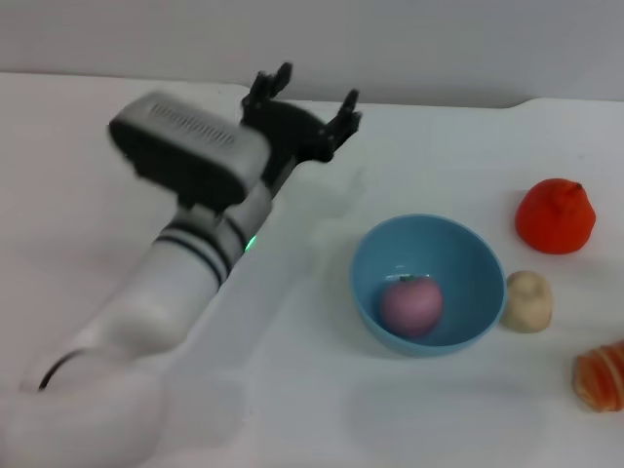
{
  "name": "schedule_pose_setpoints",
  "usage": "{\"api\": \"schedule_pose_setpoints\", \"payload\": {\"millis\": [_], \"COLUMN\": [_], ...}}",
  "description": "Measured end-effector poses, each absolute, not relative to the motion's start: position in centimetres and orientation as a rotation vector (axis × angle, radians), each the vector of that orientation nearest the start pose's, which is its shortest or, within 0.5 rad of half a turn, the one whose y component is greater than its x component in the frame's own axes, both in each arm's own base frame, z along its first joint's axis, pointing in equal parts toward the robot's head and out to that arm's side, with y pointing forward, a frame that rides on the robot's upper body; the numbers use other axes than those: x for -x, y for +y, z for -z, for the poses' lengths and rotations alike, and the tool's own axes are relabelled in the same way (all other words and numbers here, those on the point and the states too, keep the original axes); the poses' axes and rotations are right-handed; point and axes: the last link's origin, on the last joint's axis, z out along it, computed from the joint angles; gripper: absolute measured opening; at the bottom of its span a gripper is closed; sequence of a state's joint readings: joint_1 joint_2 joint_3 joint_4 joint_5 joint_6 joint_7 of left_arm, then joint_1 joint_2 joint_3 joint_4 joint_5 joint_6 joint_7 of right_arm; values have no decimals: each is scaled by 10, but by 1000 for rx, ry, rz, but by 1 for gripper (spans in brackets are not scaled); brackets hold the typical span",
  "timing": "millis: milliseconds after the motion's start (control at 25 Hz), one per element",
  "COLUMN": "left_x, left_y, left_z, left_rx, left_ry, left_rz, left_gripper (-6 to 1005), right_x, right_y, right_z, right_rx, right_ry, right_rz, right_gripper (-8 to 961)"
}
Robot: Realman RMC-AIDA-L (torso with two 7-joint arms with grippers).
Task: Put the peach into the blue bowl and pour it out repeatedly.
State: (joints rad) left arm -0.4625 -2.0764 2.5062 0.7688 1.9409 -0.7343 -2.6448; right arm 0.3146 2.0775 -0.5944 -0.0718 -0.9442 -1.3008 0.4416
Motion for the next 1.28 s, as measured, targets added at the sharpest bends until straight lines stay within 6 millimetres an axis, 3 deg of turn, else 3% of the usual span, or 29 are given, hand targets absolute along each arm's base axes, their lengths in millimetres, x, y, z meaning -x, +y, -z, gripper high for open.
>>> {"api": "schedule_pose_setpoints", "payload": {"millis": [40, 160, 440, 1280], "left_x": [206, 220, 238, 236], "left_y": [338, 325, 317, 328], "left_z": [108, 102, 99, 100], "left_rx": [1891, 1846, 1827, 1851], "left_ry": [-475, -469, -476, -507], "left_rz": [638, 688, 655, 688], "left_gripper": [830, 827, 827, 827], "right_x": [-380, -382, -384, -383], "right_y": [270, 263, 253, 268], "right_z": [-19, -18, -13, -3], "right_rx": [1461, 1409, 1391, 1435], "right_ry": [689, 707, 726, 749], "right_rz": [-787, -799, -800, -735], "right_gripper": [650, 650, 650, 650]}}
